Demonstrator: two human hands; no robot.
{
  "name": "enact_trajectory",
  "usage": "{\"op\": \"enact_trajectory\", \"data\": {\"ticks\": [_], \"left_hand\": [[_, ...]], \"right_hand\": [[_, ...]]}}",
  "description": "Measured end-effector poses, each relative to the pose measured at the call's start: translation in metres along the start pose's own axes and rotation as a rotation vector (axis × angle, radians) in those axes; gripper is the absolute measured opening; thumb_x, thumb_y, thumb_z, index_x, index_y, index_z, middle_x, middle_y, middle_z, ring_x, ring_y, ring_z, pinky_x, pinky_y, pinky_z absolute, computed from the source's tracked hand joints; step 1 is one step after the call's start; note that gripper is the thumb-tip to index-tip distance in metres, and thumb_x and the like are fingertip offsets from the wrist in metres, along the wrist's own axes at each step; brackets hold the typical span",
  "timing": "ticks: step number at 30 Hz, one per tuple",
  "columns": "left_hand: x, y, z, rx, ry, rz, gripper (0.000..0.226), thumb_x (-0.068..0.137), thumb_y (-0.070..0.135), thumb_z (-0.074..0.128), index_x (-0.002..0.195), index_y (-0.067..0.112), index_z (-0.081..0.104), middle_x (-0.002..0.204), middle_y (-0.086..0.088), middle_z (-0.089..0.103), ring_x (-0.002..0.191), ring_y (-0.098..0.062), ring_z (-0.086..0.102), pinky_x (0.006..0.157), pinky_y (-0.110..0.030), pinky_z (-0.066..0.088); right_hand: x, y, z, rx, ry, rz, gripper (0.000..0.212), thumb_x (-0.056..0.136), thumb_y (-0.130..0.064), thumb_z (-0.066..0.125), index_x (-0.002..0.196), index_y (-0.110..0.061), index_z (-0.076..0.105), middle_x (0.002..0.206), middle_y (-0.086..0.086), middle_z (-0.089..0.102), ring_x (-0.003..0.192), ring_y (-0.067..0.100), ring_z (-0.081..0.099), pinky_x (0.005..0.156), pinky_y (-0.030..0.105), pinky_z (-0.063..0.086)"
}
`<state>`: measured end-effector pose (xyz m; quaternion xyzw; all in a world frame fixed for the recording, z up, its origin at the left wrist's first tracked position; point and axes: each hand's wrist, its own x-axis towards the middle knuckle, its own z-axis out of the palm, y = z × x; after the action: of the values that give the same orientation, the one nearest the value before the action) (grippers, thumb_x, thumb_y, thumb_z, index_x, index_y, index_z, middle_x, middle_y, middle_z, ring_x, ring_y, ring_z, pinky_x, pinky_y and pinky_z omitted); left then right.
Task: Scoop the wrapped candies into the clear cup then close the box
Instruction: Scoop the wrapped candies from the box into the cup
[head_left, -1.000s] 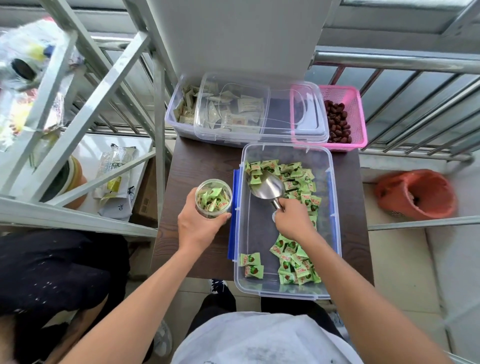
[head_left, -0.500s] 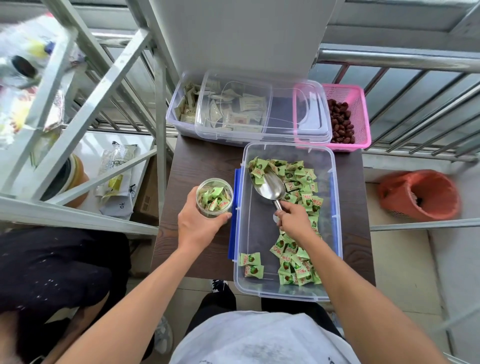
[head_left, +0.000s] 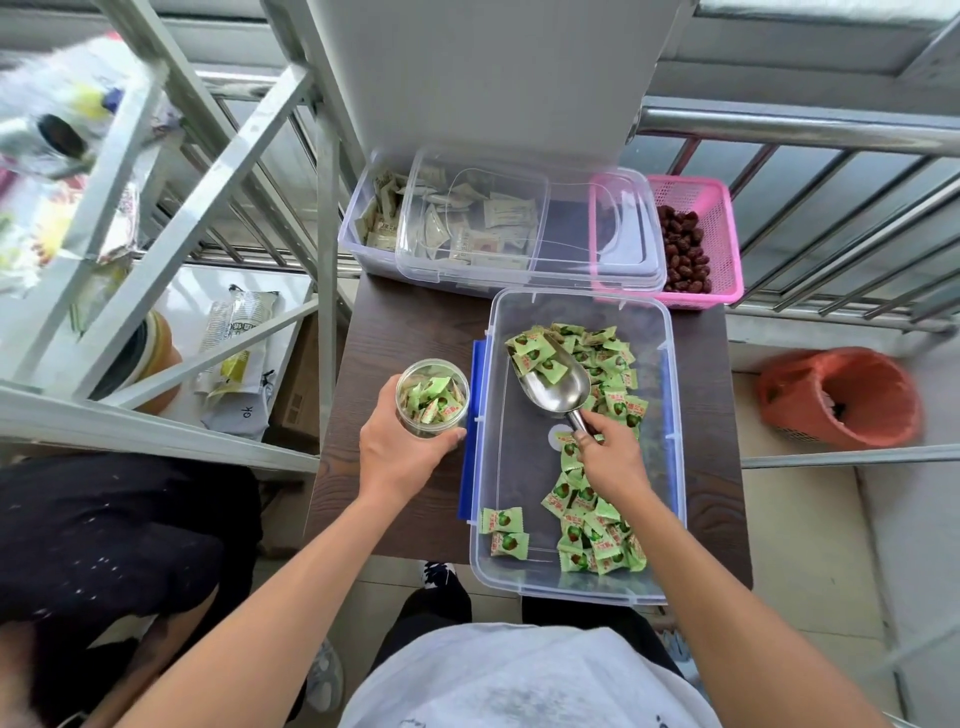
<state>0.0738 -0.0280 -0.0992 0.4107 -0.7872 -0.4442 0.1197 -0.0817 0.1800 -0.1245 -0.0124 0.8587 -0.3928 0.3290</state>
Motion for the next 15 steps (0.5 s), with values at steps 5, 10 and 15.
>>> {"op": "enact_trajectory", "data": {"ticks": [5, 10, 15], "left_hand": [[0.0, 0.001, 0.0, -0.005, -0.005, 0.014, 0.077, 0.06, 0.032, 0.096, 0.119, 0.044, 0.048, 0.104, 0.026, 0.06, 0.103, -0.005, 0.059, 0.088, -0.017, 0.042], [0.001, 0.001, 0.0, -0.011, -0.013, 0.026, 0.079, 0.06, 0.033, 0.096, 0.12, 0.047, 0.047, 0.106, 0.029, 0.059, 0.105, -0.005, 0.059, 0.09, -0.018, 0.044], [0.0, -0.001, 0.0, -0.007, -0.025, 0.046, 0.08, 0.06, 0.036, 0.096, 0.125, 0.043, 0.05, 0.111, 0.025, 0.062, 0.108, -0.001, 0.058, 0.093, -0.019, 0.044]], "right_hand": [[-0.014, 0.001, -0.016, 0.017, -0.019, -0.016, 0.039, 0.1, -0.008, 0.053, 0.137, -0.018, 0.06, 0.084, -0.005, 0.059, 0.062, 0.013, 0.049, 0.051, 0.024, 0.039], [-0.036, -0.005, -0.037, 0.093, -0.066, -0.047, 0.04, 0.1, -0.003, 0.052, 0.138, -0.013, 0.058, 0.079, -0.003, 0.059, 0.066, 0.013, 0.049, 0.053, 0.023, 0.041], [-0.061, -0.03, -0.069, 0.07, -0.169, -0.155, 0.04, 0.098, 0.003, 0.053, 0.134, -0.014, 0.06, 0.079, 0.005, 0.058, 0.069, 0.016, 0.05, 0.063, 0.033, 0.047]]}}
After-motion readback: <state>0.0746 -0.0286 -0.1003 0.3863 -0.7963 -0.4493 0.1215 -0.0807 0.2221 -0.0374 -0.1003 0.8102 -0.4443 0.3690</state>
